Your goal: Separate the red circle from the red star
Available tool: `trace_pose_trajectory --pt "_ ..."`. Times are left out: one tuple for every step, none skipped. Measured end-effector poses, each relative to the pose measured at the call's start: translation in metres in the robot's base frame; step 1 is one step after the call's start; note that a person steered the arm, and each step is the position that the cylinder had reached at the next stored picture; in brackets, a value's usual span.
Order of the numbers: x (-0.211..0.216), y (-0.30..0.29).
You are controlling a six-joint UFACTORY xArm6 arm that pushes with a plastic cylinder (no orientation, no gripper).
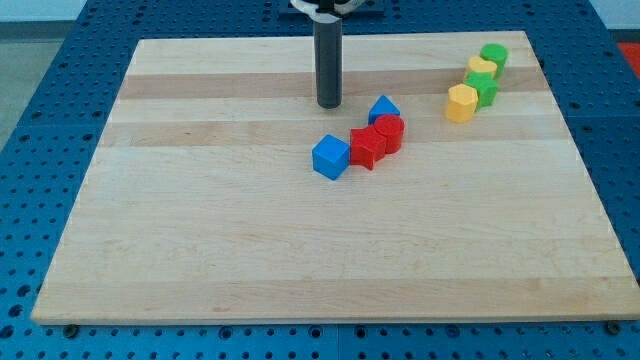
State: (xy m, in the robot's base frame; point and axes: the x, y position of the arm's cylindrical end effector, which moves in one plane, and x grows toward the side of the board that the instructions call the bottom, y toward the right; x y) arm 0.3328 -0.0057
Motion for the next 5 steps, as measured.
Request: trace_pose_trajectory --pt "0.000 0.000" --pt "0.000 -0.002" --pt "0.000 -0.044" --pt "0.005 -0.064" --pt "0.094 -0.064"
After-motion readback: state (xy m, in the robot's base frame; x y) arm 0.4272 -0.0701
